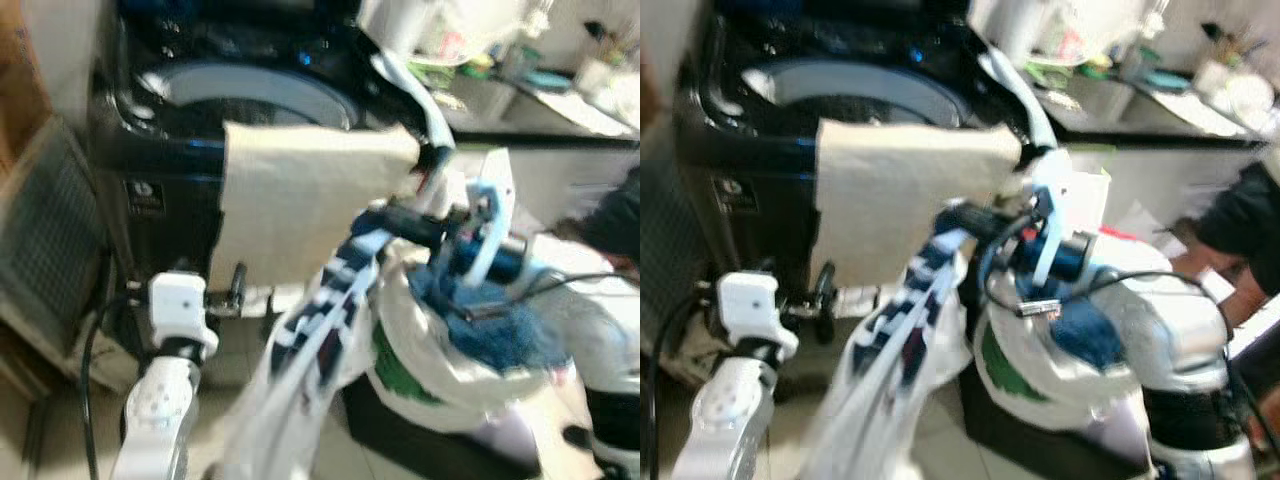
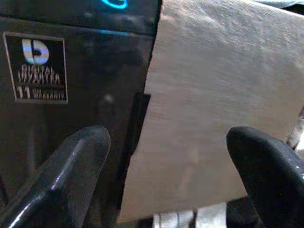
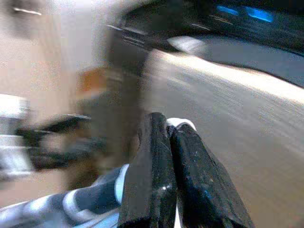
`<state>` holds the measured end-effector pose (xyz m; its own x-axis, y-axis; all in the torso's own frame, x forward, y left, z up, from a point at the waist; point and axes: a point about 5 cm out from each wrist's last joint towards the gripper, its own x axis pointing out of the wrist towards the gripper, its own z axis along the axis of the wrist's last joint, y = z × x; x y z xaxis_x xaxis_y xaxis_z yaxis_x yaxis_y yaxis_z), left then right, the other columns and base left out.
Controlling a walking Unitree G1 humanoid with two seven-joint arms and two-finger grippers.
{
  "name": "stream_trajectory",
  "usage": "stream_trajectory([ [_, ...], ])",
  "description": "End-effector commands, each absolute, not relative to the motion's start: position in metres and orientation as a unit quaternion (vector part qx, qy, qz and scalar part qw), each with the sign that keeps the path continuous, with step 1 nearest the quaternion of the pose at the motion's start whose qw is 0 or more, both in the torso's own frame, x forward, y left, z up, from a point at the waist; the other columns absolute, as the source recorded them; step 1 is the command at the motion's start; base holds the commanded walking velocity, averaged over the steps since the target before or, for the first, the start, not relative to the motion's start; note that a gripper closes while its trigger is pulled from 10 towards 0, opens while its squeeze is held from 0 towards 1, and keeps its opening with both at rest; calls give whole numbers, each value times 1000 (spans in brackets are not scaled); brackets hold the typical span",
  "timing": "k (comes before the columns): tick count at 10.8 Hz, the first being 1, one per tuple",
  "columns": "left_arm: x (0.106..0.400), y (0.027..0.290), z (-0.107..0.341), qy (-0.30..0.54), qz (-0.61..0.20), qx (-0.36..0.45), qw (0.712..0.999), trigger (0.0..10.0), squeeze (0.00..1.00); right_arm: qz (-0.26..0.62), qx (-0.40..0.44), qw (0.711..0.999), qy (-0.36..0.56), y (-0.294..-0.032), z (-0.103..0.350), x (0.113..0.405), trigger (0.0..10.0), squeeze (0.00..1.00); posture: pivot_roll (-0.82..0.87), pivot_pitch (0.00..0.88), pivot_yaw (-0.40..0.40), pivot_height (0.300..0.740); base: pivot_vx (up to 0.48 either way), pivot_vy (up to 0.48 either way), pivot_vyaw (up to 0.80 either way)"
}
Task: Clothes washing
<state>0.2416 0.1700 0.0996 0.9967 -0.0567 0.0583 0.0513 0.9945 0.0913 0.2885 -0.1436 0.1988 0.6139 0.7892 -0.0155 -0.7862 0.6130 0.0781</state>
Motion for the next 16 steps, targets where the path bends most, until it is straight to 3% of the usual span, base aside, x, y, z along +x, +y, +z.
stream_trajectory([
  [1, 246, 163, 101, -31, -42, 44, 998, 10000, 0, 374, 8, 927, 29, -154, 189, 296, 0, 0, 159, 0, -144, 740, 0, 0, 0],
  [2, 246, 163, 101, -31, -44, 46, 998, 10000, 0, 336, -2, 941, 46, -150, 174, 297, 2471, 0, 163, 0, -143, 740, 0, 0, 0],
  [3, 247, 163, 101, -30, -44, 48, 997, 10000, 0, 317, -1, 947, 54, -146, 164, 299, 10000, 0, 169, 0, -144, 740, 0, 0, 0],
  [7, 249, 167, 109, -34, -38, 57, 997, 10000, 0, 359, 72, 930, -16, -139, 187, 291, 10000, 0, 171, 0, -140, 740, 0, 0, 0],
  [11, 247, 166, 108, -32, -23, 39, 998, 10000, 0, 264, 28, 964, 32, -148, 137, 298, 10000, 0, 168, 0, -132, 740, 0, 0, 0],
  [16, 242, 168, 109, -24, -22, 38, 999, 10000, 0, 254, 27, 964, 68, -142, 109, 292, 10000, 0, 177, 0, -132, 740, 0, 0, 0],
])
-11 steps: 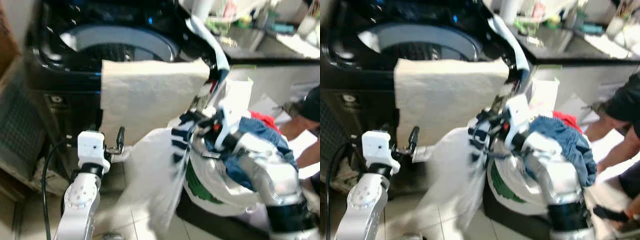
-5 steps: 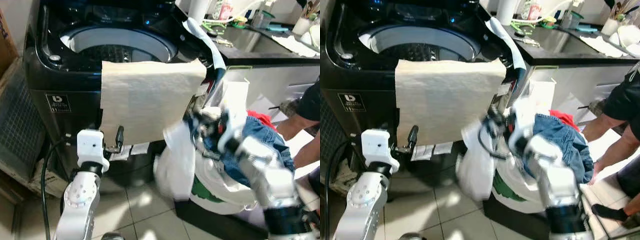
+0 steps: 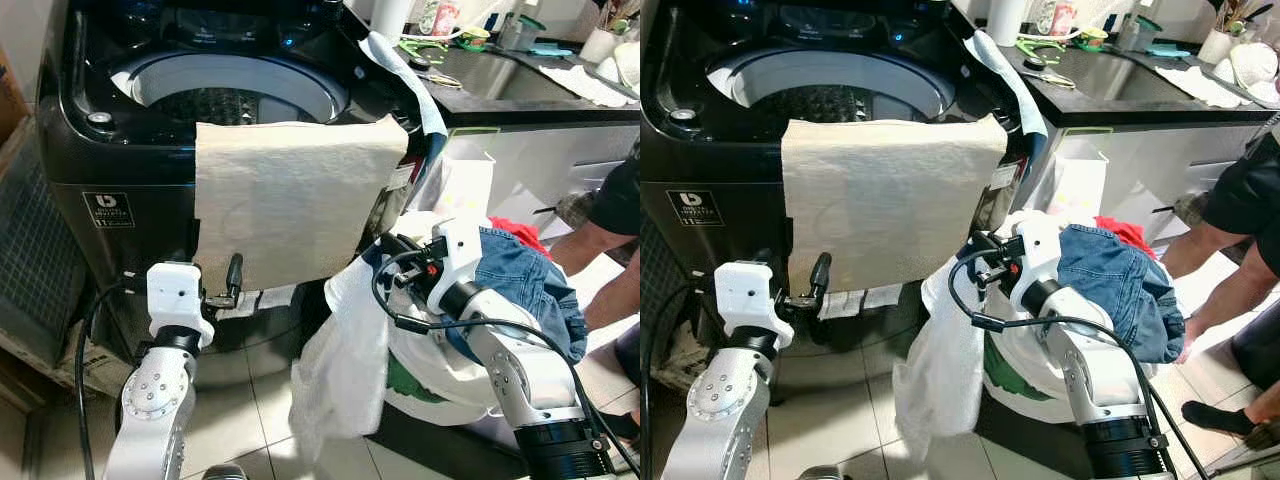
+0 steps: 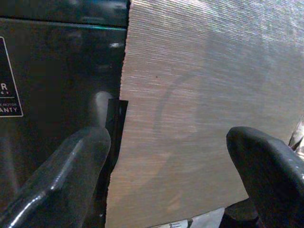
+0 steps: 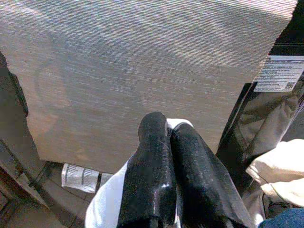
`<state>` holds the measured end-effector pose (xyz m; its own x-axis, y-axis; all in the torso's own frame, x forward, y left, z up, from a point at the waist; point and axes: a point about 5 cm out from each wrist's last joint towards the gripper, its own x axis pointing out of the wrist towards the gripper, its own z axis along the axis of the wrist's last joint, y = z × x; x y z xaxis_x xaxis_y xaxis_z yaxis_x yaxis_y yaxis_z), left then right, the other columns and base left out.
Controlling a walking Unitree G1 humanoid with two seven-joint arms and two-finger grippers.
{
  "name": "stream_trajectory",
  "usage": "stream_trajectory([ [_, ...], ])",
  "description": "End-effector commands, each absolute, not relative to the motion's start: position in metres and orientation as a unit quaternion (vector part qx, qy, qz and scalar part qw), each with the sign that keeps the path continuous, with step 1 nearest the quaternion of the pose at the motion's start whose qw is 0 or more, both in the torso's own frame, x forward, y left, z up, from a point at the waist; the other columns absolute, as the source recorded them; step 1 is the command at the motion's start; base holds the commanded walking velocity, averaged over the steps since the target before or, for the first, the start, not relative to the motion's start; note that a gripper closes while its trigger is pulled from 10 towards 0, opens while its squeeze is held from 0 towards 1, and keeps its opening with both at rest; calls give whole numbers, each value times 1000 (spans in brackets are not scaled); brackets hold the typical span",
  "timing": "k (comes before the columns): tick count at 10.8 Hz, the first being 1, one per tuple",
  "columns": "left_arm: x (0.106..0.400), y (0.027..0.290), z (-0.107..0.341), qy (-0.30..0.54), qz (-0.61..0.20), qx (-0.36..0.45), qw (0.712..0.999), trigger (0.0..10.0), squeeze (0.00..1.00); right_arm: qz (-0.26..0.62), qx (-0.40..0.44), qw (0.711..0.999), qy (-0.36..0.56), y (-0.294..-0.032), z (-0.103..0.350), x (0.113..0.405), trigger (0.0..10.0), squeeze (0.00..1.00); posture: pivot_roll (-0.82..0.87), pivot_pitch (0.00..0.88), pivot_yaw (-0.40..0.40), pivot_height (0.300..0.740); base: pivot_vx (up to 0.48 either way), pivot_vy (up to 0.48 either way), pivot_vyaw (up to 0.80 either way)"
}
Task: Clothes washing
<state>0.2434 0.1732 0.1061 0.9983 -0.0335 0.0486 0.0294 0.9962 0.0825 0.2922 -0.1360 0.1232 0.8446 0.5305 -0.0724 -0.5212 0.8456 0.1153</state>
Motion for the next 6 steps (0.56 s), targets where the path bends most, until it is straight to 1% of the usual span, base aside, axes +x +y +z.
stream_trajectory([
  [1, 243, 169, 108, -21, -23, 39, 999, 10000, 0, 250, 30, 965, 73, -141, 105, 294, 10000, 0, 181, 0, -136, 740, 0, 0, 0],
  [4, 246, 170, 110, -22, -24, 49, 998, 10000, 0, 262, 42, 962, 73, -131, 105, 299, 10000, 0, 193, 0, -145, 740, 0, 0, 0],
  [6, 247, 168, 108, -19, -25, 49, 998, 10000, 0, 259, 45, 962, 71, -131, 106, 301, 10000, 0, 189, 0, -145, 740, 0, 0, 0],
])
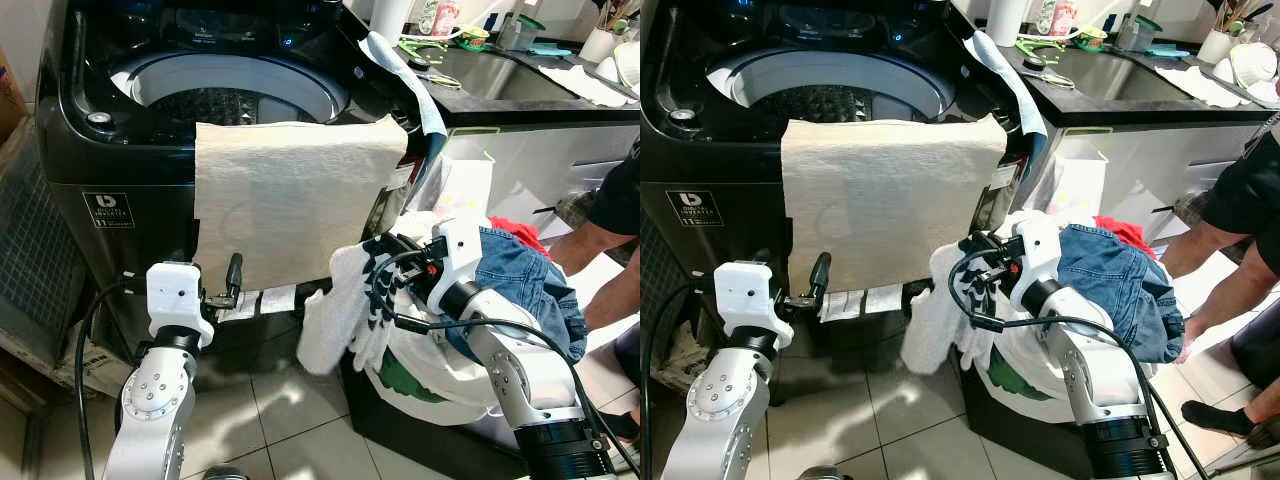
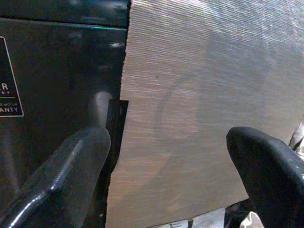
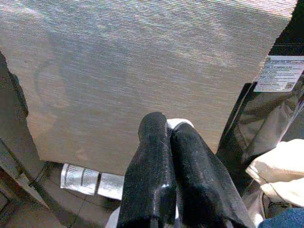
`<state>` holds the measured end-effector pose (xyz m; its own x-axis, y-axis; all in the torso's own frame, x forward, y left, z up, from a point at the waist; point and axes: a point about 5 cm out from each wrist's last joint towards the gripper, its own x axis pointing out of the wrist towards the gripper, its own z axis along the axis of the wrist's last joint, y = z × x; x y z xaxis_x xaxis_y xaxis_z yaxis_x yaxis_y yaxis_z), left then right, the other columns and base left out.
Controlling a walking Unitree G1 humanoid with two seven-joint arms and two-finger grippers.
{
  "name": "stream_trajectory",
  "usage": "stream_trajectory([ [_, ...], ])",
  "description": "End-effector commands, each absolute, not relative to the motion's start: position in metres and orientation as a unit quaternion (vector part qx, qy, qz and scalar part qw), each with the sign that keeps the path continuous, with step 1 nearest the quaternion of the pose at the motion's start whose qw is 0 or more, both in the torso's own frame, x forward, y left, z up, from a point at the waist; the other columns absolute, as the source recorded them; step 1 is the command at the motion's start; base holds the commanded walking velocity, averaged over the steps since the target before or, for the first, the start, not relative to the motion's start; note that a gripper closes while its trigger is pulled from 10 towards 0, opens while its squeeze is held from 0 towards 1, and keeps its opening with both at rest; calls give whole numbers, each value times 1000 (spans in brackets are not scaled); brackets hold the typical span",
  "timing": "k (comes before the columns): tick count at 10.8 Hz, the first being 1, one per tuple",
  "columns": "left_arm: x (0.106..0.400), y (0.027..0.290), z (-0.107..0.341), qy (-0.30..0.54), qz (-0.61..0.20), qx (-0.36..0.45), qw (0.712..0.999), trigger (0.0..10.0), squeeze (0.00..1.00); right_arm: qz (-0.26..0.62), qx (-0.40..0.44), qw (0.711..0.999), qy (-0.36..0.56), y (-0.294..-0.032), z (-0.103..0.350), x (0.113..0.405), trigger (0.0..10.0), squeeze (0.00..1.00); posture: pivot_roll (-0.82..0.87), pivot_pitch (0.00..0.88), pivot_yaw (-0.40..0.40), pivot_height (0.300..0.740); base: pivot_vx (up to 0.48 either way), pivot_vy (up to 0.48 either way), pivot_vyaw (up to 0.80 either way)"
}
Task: Clothes washing
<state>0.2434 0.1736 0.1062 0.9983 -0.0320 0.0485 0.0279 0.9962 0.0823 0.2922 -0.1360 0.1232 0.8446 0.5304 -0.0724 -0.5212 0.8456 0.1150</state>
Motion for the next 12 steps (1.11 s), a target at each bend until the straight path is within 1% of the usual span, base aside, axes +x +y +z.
stream_trajectory([
  [1, 248, 167, 107, -16, -26, 50, 998, 10000, 0, 261, 40, 962, 74, -129, 105, 301, 10000, 0, 186, 0, -143, 740, 0, 0, 0],
  [7, 251, 165, 103, -6, -25, 69, 997, 10000, 0, 267, 39, 960, 78, -123, 102, 302, 10000, 0, 195, 0, -148, 740, 0, 0, 0],
  [11, 254, 168, 104, -9, -23, 74, 997, 10000, 0, 277, 37, 957, 79, -116, 101, 306, 10000, 0, 278, 0, -180, 740, 0, 0, 0],
  [12, 254, 169, 104, -10, -23, 75, 997, 10000, 0, 278, 38, 957, 79, -115, 101, 307, 10000, 0, 284, 0, -177, 740, 0, 0, 0],
])
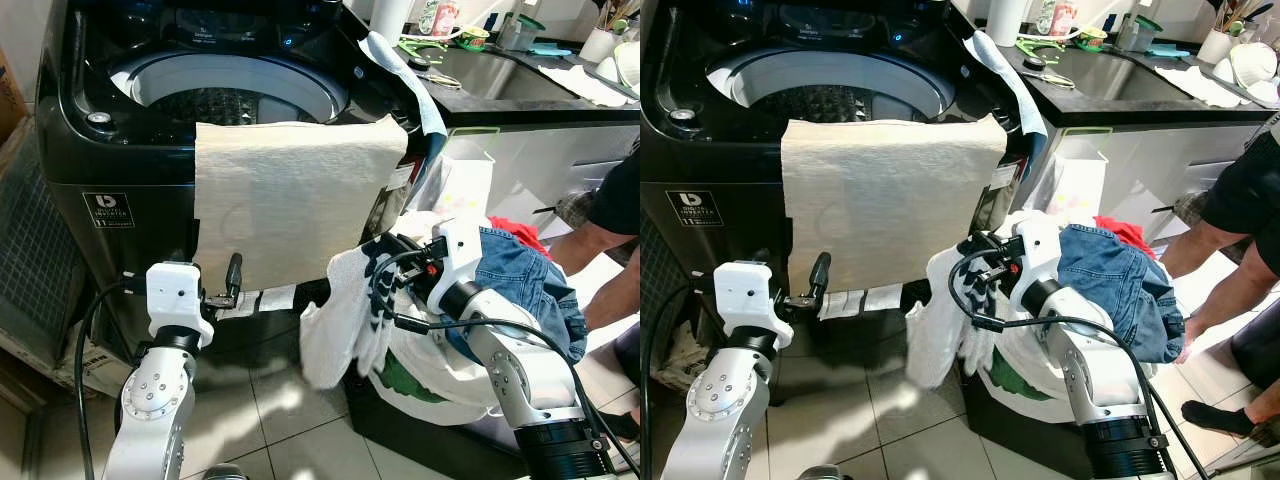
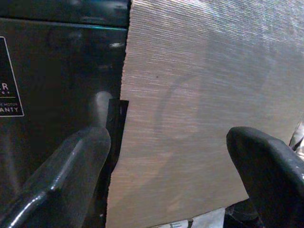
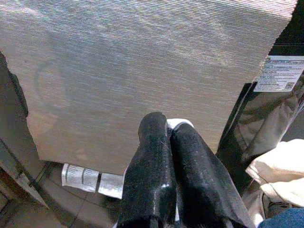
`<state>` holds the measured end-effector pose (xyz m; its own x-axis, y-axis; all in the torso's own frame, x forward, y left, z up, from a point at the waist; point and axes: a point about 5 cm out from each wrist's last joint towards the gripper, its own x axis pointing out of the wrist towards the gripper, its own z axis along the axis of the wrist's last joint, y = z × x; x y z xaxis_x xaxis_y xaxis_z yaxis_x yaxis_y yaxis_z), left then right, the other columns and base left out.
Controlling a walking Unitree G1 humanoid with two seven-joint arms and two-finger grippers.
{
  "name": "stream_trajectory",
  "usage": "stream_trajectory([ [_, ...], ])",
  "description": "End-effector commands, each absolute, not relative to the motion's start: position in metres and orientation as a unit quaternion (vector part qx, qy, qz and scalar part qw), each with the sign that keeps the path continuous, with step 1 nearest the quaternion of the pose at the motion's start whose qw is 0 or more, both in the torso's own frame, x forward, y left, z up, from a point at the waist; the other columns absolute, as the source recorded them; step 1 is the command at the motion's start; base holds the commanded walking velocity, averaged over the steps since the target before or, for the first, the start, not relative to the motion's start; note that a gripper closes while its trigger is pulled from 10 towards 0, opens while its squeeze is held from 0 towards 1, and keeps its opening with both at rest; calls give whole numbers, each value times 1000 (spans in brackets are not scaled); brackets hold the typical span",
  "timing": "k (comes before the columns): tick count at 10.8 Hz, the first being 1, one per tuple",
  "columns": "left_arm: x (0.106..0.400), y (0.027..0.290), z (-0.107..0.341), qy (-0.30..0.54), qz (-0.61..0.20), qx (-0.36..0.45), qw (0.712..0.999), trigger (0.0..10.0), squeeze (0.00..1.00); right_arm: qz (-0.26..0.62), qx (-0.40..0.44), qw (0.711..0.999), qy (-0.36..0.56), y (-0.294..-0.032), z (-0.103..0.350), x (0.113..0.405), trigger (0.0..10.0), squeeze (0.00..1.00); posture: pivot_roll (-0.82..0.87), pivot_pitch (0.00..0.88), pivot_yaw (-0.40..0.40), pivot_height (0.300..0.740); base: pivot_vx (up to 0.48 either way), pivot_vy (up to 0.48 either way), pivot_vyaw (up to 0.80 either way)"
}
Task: Clothes washing
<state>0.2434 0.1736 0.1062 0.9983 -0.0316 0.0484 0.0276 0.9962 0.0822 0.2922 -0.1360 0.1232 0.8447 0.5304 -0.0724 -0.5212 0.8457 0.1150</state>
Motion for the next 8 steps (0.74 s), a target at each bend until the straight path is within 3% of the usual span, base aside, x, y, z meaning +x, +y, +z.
stream_trajectory([
  [1, 257, 167, 109, -17, -26, 73, 997, 10000, 0, 277, 38, 957, 77, -114, 102, 309, 10000, 0, 272, 0, -162, 740, 0, 0, 0],
  [8, 256, 161, 107, -15, -29, 63, 997, 10000, 0, 277, 39, 957, 78, -117, 102, 308, 10000, 0, 234, 0, -169, 740, 0, 0, 0],
])
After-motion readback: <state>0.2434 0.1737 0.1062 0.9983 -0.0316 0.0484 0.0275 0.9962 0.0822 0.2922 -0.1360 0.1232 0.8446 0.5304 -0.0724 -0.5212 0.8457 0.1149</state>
